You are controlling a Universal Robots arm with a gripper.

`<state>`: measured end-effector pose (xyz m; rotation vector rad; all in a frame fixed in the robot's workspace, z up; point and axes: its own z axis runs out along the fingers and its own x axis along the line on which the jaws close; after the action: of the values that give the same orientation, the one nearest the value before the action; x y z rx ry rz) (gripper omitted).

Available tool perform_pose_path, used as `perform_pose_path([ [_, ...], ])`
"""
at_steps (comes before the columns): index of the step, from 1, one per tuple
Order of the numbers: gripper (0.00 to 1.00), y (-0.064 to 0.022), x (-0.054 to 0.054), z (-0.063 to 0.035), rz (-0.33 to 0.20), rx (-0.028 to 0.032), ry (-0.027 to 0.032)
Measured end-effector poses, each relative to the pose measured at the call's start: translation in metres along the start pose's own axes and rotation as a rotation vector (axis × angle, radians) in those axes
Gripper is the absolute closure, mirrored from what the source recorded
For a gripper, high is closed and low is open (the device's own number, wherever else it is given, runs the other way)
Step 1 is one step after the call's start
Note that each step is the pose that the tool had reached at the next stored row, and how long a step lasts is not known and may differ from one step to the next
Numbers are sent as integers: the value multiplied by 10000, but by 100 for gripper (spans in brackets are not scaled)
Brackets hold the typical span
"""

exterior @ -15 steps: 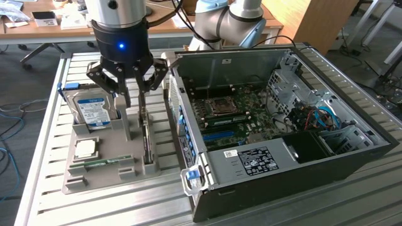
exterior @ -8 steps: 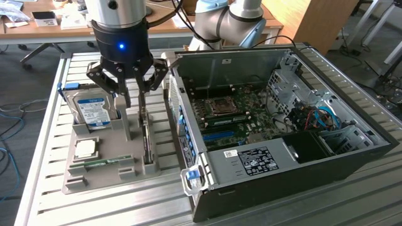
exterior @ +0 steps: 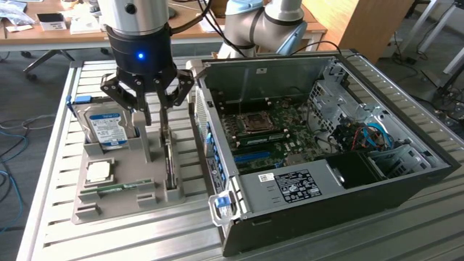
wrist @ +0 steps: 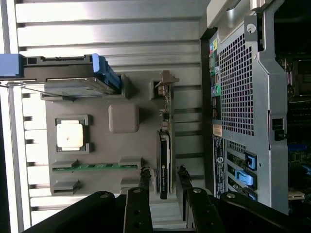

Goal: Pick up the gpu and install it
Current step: 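Pick up the gpu and move the gpu toward the slot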

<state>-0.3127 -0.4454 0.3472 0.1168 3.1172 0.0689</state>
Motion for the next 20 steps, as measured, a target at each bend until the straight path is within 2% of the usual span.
perform_pose_path([
  [20, 64, -3, 1, 67, 0, 0, 0],
])
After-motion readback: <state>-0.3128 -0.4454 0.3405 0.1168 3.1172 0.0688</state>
